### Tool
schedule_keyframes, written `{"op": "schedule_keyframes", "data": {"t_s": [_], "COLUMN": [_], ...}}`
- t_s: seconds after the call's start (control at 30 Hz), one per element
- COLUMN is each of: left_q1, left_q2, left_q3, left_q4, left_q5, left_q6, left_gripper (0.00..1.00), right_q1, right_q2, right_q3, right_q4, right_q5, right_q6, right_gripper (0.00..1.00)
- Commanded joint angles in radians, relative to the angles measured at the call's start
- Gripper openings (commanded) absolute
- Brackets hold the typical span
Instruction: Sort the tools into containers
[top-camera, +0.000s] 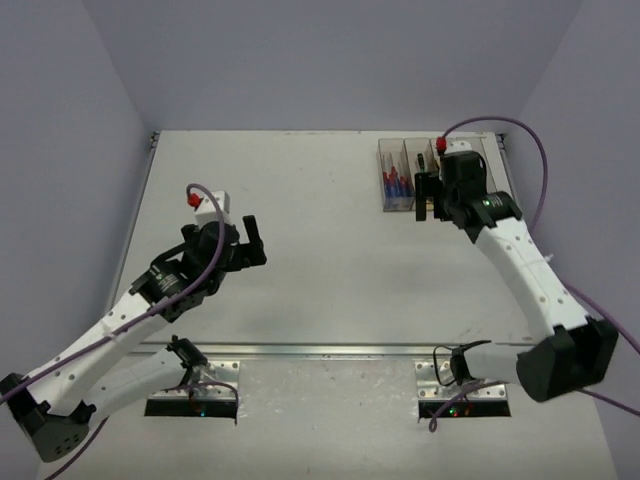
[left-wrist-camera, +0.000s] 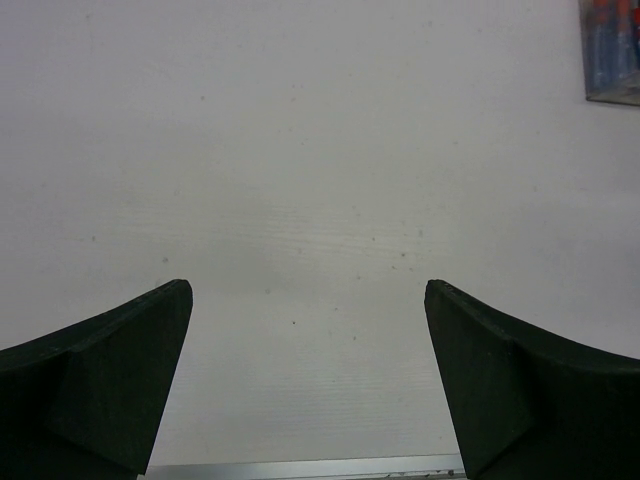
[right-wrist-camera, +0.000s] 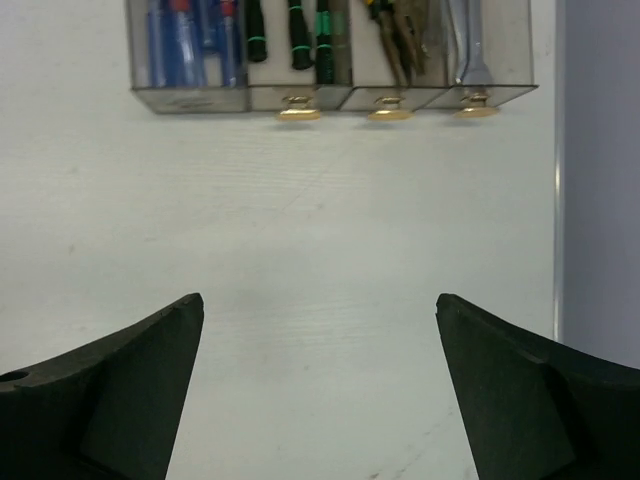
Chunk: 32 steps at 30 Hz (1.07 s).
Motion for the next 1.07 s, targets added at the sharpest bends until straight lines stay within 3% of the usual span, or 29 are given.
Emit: {"op": "schedule_keyframes", "data": {"t_s": [0.0,0.13,0.2,0.33,0.5,0.7,1.03], "left_q1": [0.15,0.312,0.34,0.34,0.34,0.34,0.34], "left_q2": [0.092,0.091,0.089,0.006,-0.148,-0.247,-0.222], "left_q3": [0.06,0.054,0.069,0.052,-0.046,-0.055,-0.064], "left_q4": [0.058,0.122,0.098,0.072,0.129,0.12,0.138], "left_q5": [0.057,0.17,0.119,-0.01,-0.002,-0.052,-0.024], "left_q6": [0.009,0.058,0.075,0.105,0.093,0.1,0.11], "left_gripper": [1.0,1.0,1.0,1.0,1.0,1.0,1.0], "right_q1": [0.009,0.01,0.01,0.01,0.012,0.012,0.012], "right_q2": [-0.174,-0.386,-0.519,-0.626,-0.665,-0.673,-0.702], "right_q3": [-0.178,-0.26,-0.317,-0.341,-0.344,-0.402,-0.454], "right_q4": [0.0,0.006,0.003,-0.042,-0.054,-0.003,0.051], "right_q5": [-0.061,-0.073,-0.138,-0.185,-0.204,-0.208,-0.227], "right_q6": [0.103,0.084,0.056,0.063,0.056,0.021,0.025], "right_gripper": [0.99,0.99,0.99,0.99,0.99,0.99,0.99]}}
